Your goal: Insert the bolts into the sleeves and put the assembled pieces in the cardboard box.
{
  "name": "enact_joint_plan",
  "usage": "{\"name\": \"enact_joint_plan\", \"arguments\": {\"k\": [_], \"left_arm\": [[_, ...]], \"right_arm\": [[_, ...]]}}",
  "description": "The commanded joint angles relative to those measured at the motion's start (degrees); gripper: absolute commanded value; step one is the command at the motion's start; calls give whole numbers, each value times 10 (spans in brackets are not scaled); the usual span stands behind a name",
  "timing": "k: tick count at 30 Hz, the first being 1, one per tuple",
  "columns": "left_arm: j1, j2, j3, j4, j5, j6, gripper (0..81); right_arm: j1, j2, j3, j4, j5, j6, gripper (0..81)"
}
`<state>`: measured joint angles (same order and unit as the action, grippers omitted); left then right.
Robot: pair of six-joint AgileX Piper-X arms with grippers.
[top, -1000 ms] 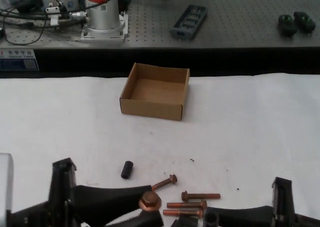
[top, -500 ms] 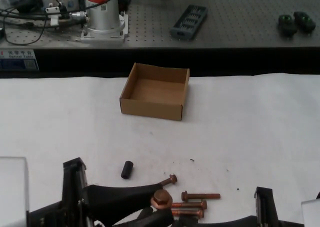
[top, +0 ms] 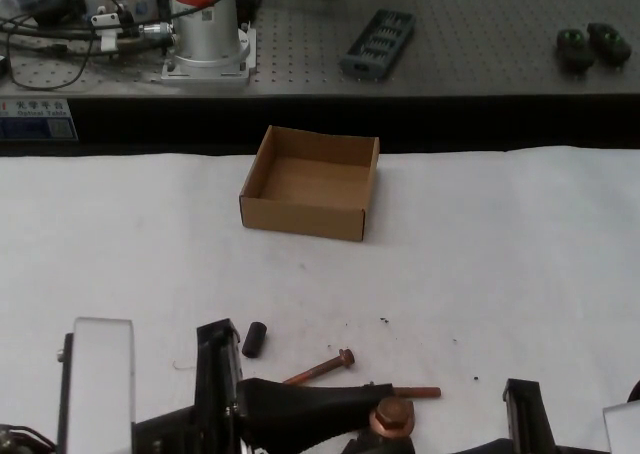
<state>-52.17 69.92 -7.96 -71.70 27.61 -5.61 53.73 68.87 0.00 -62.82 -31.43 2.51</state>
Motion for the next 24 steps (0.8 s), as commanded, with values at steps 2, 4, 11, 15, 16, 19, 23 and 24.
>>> {"name": "enact_joint_plan", "arguments": {"k": [2, 4, 11, 15, 16, 19, 23, 24], "left_arm": [[-3, 6, -14, -17, -3, 6, 6], [-3, 6, -16, -17, -3, 17, 6], [-3, 7, -16, -17, -8, 21, 6], [-3, 7, -16, -4, -13, 27, 6], [-3, 7, -16, -1, -13, 28, 6], [-3, 7, -16, 0, -13, 28, 6], [-3, 7, -16, 0, -13, 28, 6], [-3, 7, -16, 0, -13, 28, 6]], "right_arm": [[-2, 2, -3, -12, -7, 1, 55], [-2, 2, -3, -12, -15, 1, 55], [-2, 2, -3, -14, -31, 1, 55], [-2, 2, -3, -14, -32, 1, 55], [-2, 2, -3, -14, -33, 1, 55], [-2, 2, -3, -14, -35, 1, 55], [-2, 2, -3, -14, -35, 1, 55], [-2, 2, -3, -14, -35, 1, 55]]}}
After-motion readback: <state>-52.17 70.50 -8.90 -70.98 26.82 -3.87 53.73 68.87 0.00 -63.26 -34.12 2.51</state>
